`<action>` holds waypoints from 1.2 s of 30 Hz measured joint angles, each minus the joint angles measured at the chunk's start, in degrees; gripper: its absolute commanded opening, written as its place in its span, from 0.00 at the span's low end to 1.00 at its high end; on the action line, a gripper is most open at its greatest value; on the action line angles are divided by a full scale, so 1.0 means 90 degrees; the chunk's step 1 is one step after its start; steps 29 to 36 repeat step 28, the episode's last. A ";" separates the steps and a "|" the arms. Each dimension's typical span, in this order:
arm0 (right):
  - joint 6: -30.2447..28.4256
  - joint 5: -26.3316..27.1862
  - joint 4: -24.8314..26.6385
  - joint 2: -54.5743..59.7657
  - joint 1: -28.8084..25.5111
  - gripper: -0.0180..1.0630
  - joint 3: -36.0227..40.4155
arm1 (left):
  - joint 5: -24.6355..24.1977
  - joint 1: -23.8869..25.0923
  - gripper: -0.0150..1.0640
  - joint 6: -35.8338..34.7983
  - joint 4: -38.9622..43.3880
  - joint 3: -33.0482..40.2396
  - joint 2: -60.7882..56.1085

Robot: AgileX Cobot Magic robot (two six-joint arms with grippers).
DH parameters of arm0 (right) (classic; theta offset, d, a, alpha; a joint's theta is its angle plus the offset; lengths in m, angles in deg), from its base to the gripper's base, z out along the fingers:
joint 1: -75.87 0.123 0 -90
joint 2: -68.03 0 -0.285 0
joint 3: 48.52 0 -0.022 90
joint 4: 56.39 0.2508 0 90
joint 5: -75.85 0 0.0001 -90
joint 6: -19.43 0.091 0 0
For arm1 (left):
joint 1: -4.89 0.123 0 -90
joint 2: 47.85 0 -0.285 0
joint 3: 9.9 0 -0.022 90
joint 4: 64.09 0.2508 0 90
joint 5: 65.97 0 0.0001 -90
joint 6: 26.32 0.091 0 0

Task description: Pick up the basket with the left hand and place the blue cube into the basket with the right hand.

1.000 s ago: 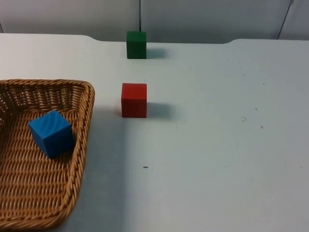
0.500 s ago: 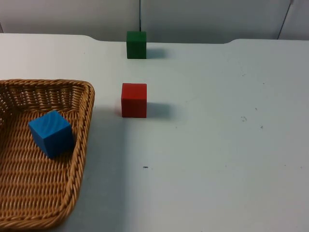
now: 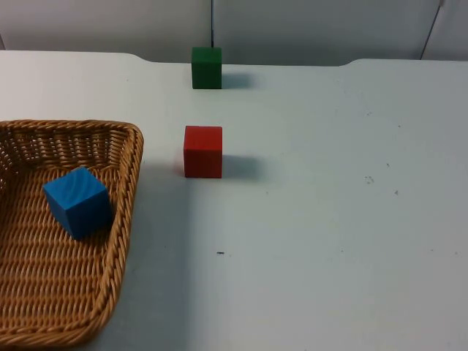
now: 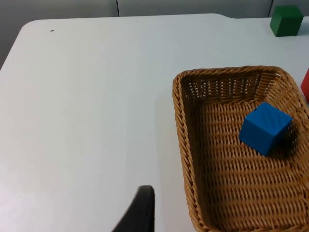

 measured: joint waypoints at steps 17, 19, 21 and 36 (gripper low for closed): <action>0.0000 0.0000 0.0000 0.0000 -0.2729 0.99 0.0000 | 0.0000 0.0000 0.84 0.0000 0.0000 0.0000 0.0000; 0.0000 -0.0011 0.0000 0.0000 -0.3082 0.99 0.0000 | 0.0000 0.0000 0.84 0.0000 0.0000 0.0000 0.0000; 0.0000 -0.0011 0.0000 0.0000 -0.3701 0.99 0.0000 | 0.0000 0.0000 0.84 0.0000 0.0000 0.0000 0.0000; 0.0000 -0.0011 0.0000 0.0000 -0.5153 0.99 0.0000 | 0.0000 0.0000 0.84 0.0000 0.0000 0.0000 0.0000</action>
